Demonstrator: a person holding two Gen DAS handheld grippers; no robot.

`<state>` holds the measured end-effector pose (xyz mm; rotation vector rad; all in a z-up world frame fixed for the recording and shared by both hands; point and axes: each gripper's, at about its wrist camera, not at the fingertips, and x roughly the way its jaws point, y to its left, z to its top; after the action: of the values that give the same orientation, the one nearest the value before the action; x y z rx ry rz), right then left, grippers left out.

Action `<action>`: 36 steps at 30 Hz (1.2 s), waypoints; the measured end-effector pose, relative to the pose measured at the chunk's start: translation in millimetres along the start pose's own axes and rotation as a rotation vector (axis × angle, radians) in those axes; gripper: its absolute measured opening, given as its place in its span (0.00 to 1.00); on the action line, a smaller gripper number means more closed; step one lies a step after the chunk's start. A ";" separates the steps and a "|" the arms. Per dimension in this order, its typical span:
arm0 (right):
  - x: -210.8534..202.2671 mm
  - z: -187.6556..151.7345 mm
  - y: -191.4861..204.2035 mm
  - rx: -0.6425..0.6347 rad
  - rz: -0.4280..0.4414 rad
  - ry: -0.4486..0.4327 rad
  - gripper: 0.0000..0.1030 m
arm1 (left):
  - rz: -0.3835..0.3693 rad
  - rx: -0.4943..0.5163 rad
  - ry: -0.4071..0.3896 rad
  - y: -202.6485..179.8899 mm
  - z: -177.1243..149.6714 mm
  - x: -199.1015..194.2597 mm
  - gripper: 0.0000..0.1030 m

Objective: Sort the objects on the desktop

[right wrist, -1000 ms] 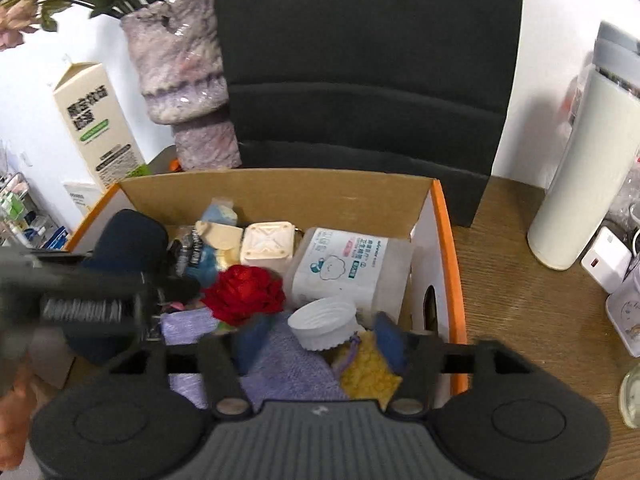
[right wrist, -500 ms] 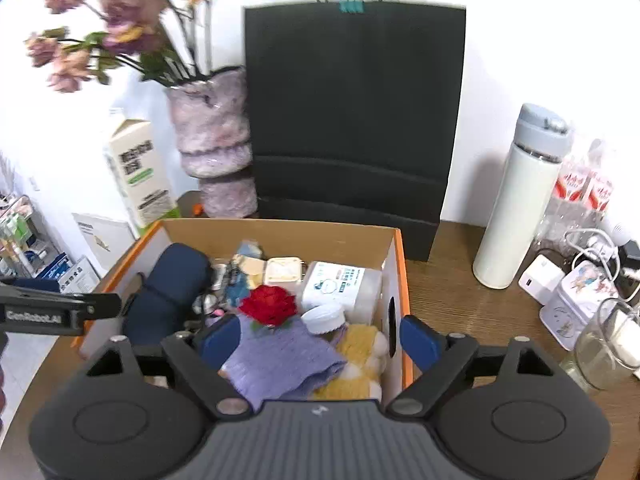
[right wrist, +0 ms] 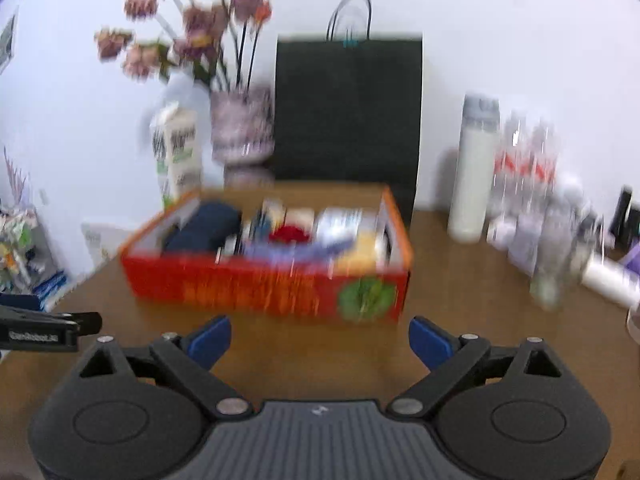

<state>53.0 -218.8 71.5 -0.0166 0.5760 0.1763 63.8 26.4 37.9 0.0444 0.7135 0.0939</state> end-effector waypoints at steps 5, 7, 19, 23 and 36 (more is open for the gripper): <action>-5.9 -41.4 12.4 -0.036 -0.014 0.037 0.93 | -0.076 0.006 0.054 -2.4 -33.8 -9.8 1.00; -5.5 -53.4 14.6 -0.011 -0.006 0.057 0.93 | -0.103 0.002 0.075 -5.1 -42.5 -15.5 1.00; -17.6 -88.6 29.3 0.039 -0.009 0.082 0.97 | -0.111 0.025 0.043 -19.1 -74.2 -34.7 1.00; -12.3 -91.6 26.8 0.063 0.011 0.112 0.98 | -0.123 0.044 0.007 -25.6 -75.2 -33.7 1.00; 1.0 -89.2 33.5 0.017 -0.043 0.125 1.00 | -0.130 0.025 -0.018 -28.2 -73.1 -27.0 1.00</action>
<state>-0.1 -191.4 -2.8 -0.0235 0.7009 0.1290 -2.4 -3.8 -1.7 0.0223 0.6984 -0.0401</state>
